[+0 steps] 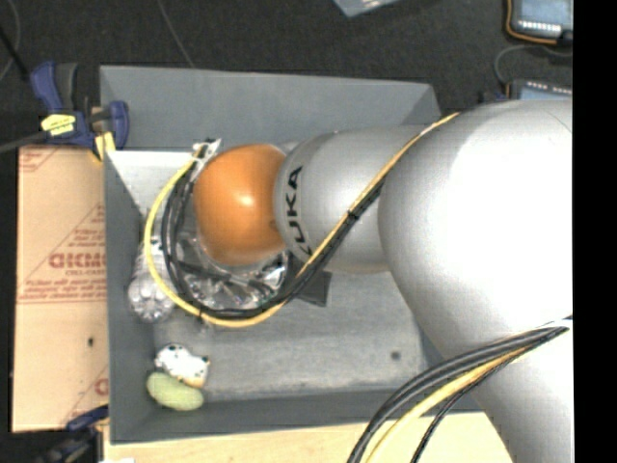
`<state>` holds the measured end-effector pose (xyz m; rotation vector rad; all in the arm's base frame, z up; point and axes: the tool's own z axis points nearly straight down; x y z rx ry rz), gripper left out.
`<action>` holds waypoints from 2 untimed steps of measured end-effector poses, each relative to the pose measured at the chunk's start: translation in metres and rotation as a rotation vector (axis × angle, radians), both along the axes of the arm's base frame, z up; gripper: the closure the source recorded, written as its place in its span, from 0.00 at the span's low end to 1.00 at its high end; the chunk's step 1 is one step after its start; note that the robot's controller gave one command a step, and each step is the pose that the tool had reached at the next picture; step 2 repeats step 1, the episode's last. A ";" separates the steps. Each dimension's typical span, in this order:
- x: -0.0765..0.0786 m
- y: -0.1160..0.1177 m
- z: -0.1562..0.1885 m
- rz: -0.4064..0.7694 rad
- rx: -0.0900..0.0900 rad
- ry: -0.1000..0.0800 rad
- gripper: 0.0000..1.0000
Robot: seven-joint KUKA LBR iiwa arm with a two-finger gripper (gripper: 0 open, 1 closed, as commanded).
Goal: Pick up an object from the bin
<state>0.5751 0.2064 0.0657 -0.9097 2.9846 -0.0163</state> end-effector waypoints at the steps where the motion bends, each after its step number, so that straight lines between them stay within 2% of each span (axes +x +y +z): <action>1: -0.003 -0.001 0.025 0.046 0.001 0.005 1.00; 2: -0.003 -0.001 0.025 0.046 0.001 0.005 1.00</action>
Offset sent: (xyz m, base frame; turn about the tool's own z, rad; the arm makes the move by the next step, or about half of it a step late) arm 0.0653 -0.0274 0.1000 -0.0914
